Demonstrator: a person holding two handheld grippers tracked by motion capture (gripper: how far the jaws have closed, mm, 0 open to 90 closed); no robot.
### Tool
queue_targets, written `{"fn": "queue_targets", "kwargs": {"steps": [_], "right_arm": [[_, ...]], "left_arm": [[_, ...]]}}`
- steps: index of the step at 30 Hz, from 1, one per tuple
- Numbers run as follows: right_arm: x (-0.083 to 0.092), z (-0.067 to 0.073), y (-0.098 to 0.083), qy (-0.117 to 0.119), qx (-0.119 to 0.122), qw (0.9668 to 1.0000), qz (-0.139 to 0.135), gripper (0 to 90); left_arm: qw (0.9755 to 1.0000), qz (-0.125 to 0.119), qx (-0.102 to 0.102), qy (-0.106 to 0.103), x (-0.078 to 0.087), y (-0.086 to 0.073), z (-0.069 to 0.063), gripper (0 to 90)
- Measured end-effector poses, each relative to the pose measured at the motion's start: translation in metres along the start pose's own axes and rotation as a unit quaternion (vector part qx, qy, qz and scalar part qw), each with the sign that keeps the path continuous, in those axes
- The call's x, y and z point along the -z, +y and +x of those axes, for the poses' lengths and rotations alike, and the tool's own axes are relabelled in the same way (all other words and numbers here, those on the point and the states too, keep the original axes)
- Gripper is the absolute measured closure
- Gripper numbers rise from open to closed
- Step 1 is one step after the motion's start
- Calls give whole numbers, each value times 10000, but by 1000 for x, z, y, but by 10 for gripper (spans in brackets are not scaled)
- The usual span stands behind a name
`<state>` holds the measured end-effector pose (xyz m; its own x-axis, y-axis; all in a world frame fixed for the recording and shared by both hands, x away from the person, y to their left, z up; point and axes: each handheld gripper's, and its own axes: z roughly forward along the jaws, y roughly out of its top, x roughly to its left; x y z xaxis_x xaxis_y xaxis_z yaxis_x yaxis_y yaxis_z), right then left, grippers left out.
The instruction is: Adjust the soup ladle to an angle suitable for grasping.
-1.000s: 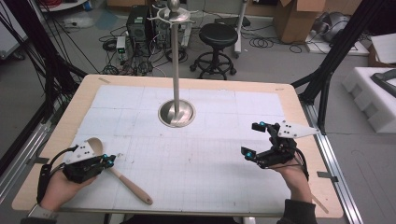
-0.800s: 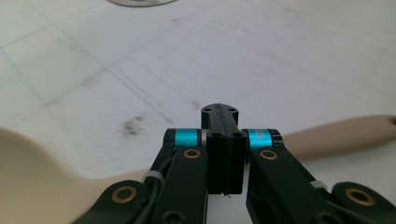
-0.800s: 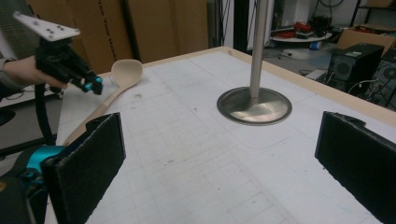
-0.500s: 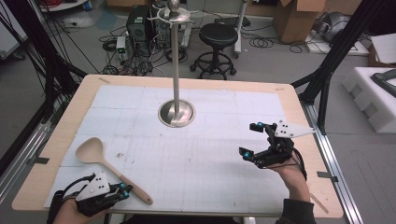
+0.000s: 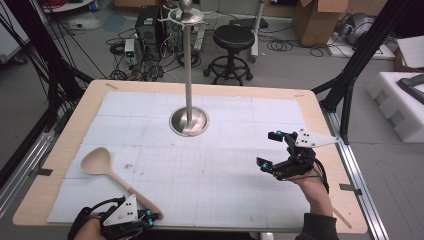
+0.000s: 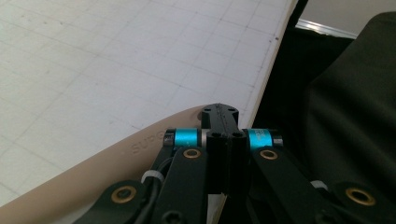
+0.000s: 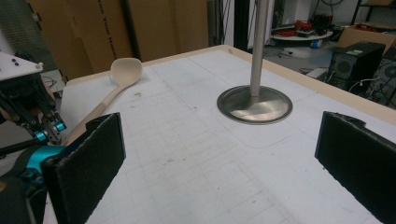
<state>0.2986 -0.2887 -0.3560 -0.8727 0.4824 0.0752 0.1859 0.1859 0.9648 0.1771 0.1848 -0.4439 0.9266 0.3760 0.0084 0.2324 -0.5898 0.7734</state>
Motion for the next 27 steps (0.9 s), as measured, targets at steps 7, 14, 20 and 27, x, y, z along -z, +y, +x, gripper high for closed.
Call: {"fn": "queue_targets", "kwargs": {"steps": [7,14,20,27], "right_arm": [[0,0,0,-3,-9,10000,10,6],[-1,0,0,4,-4,10000,13,6],[-1,0,0,2,13,10000,12,6],[1,0,0,4,9,10000,-36,6]], "left_arm": [[9998,-101,-81,-181,-7,1,6,897],[9996,-114,-96,-230,-18,10,17,898],[9998,-96,-101,-167,-31,20,28,898],[9999,-72,-36,-60,-46,31,43,898]]}}
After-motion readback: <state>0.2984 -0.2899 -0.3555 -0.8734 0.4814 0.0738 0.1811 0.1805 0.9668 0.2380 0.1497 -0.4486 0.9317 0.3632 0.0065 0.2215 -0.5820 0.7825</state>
